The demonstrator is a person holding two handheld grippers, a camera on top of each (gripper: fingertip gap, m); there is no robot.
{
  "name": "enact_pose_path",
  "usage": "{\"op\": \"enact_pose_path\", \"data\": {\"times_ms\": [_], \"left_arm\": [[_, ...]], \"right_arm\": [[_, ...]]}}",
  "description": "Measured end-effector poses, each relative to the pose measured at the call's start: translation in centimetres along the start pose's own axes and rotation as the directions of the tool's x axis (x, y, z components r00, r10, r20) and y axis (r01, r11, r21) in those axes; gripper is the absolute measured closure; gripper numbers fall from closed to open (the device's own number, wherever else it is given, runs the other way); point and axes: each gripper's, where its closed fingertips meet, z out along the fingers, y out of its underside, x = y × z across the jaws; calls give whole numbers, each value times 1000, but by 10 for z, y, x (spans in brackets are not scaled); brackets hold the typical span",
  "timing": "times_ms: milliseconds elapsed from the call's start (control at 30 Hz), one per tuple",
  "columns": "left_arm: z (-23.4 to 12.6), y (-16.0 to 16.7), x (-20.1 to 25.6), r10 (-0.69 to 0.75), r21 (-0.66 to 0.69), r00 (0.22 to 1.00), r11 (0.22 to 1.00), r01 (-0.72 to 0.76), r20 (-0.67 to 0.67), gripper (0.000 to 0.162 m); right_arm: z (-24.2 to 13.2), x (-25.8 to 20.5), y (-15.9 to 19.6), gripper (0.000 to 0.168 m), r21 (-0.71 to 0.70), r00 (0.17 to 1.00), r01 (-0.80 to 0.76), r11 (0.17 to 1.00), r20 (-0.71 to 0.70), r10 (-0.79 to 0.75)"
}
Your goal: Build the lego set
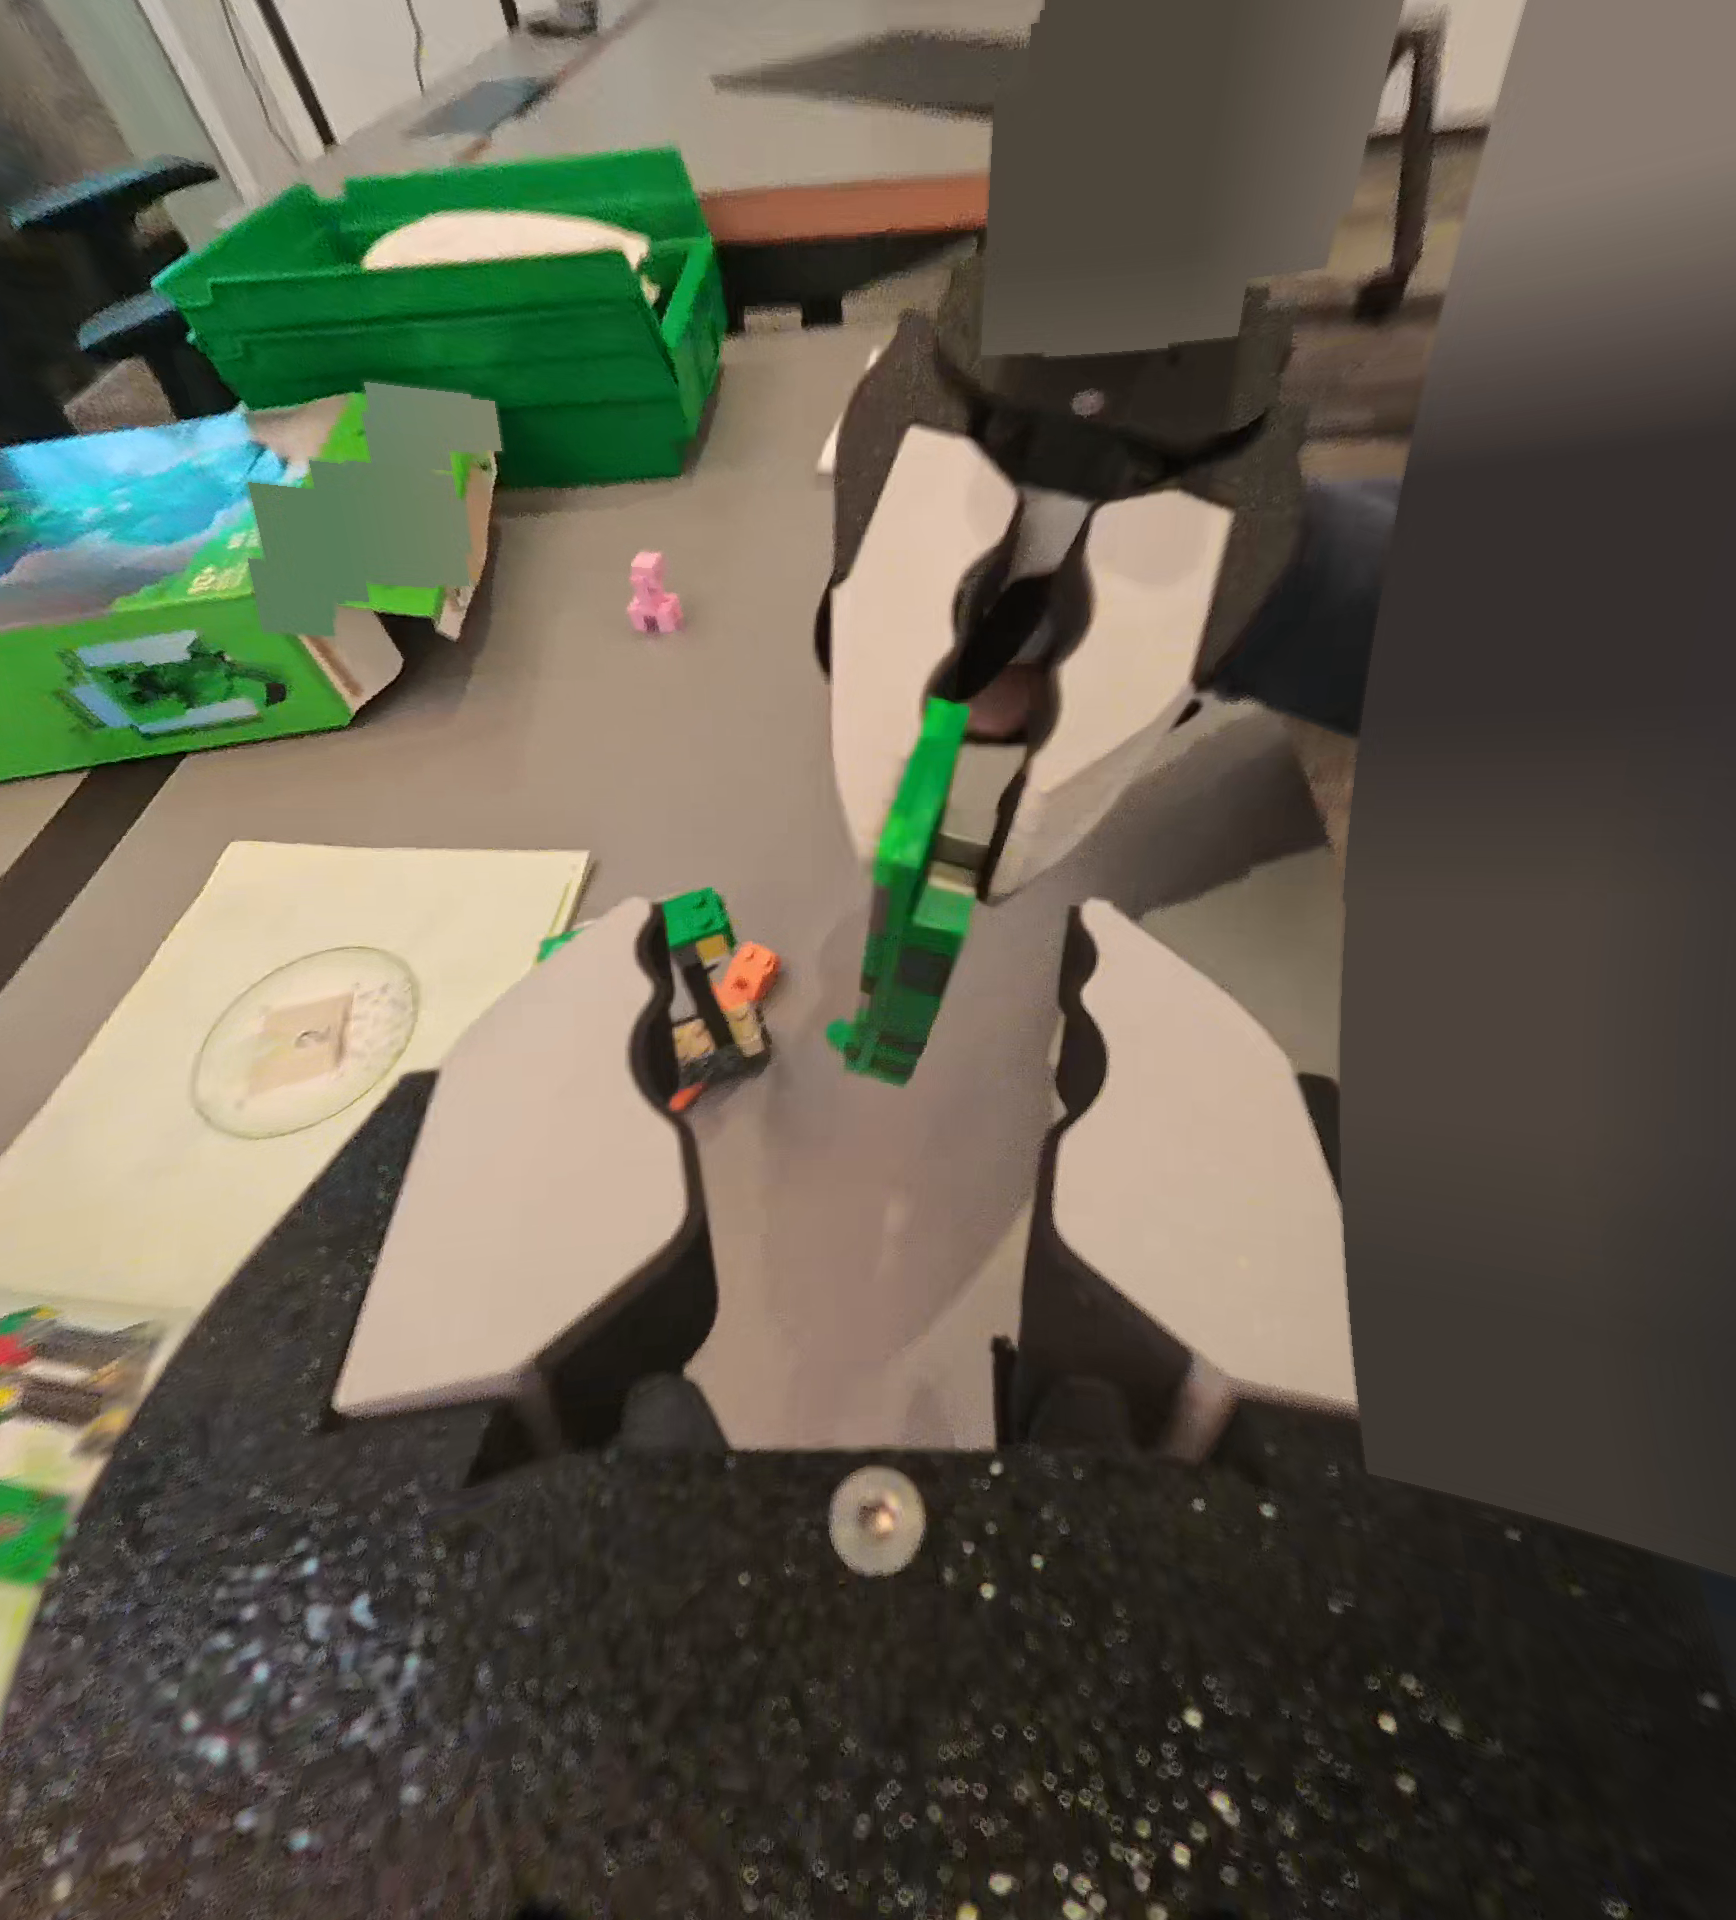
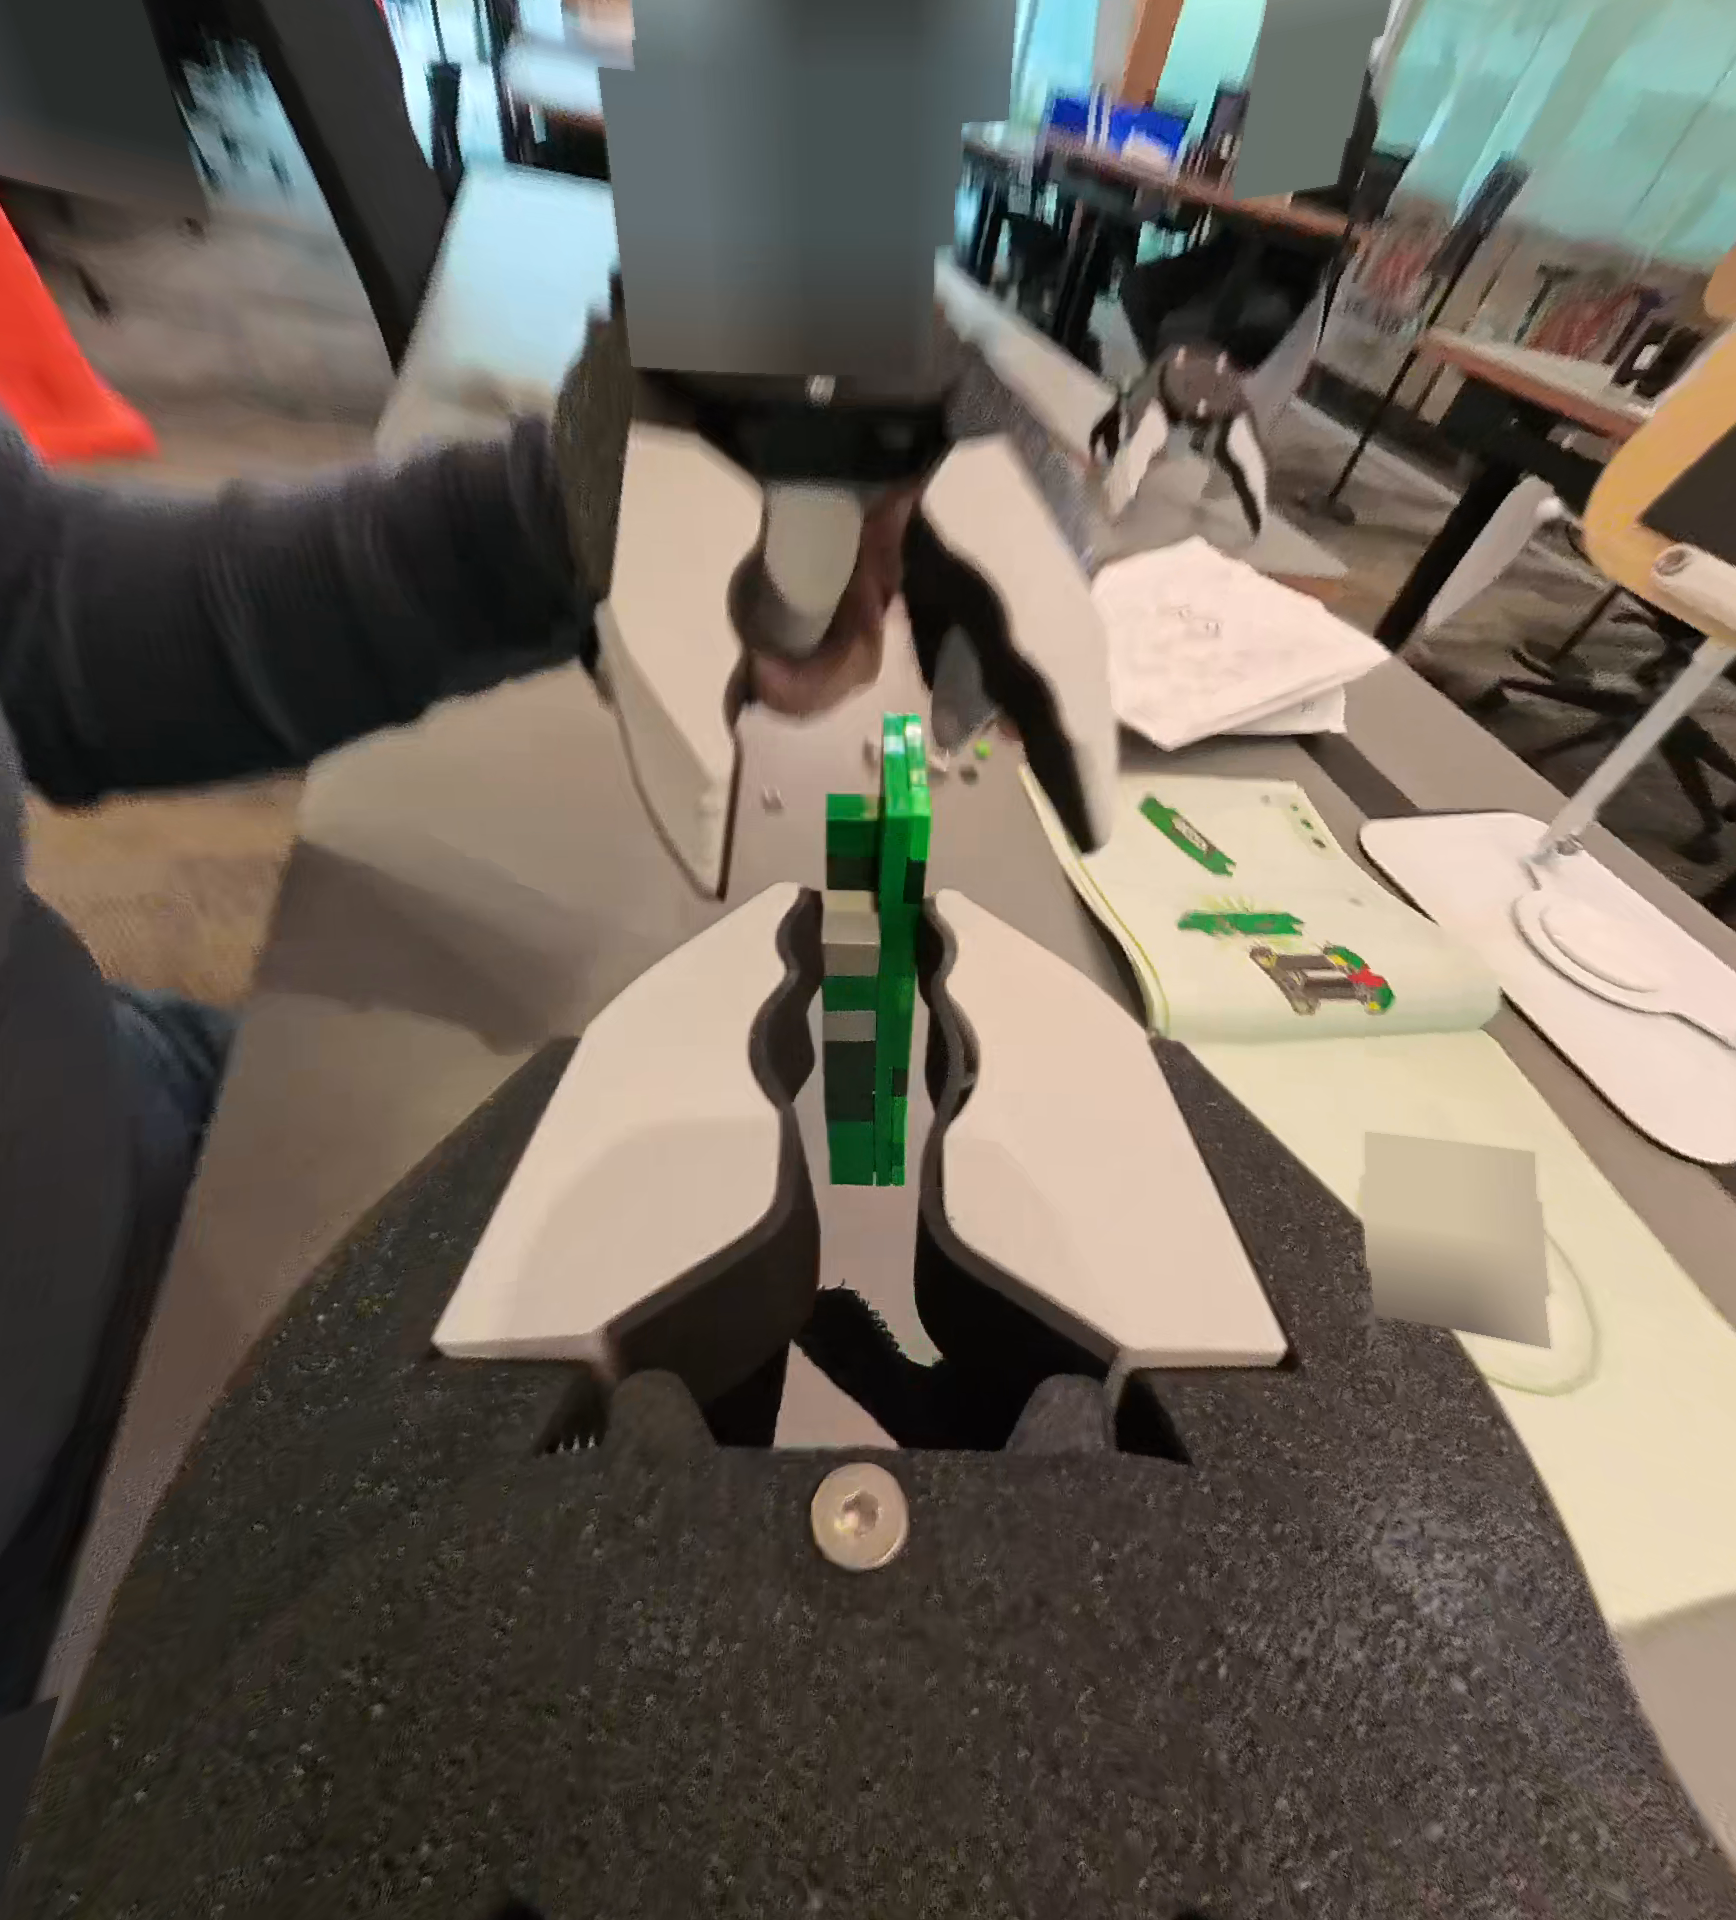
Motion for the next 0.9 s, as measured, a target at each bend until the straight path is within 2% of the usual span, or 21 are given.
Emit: {"op": "enact_pose_path", "data": {"times_ms": [100,267,433,533,633,700,767,833,900], "left_arm": [[9,3,4,-21,49,1000,999,20,14,104],[17,1,16,-24,83,999,996,28,-46,135],[17,-4,17,-67,129,995,989,76,-76,143],[16,-5,10,-116,168,992,978,122,-41,144],[6,8,-14,-160,176,975,975,132,152,145],[-6,22,-34,-191,192,929,972,134,316,145],[-16,35,-51,-233,231,876,962,144,422,145],[-22,45,-67,-275,282,826,948,147,492,145],[-24,53,-82,-297,314,779,940,135,553,145]], "right_arm": [[-3,0,-11,151,138,990,-131,982,65,123],[-6,1,-18,151,225,973,-218,949,130,193],[-8,0,-23,151,253,959,-259,932,182,217],[-9,8,-24,150,281,974,-222,934,108,200],[-26,29,-24,148,330,983,-93,939,-120,140],[-33,38,-2,146,206,965,-80,975,-230,128],[-28,34,38,144,9,958,-132,991,-254,130],[-23,29,87,144,-190,937,-230,954,-306,165],[-21,24,124,143,-310,898,-334,890,-393,200]]}}
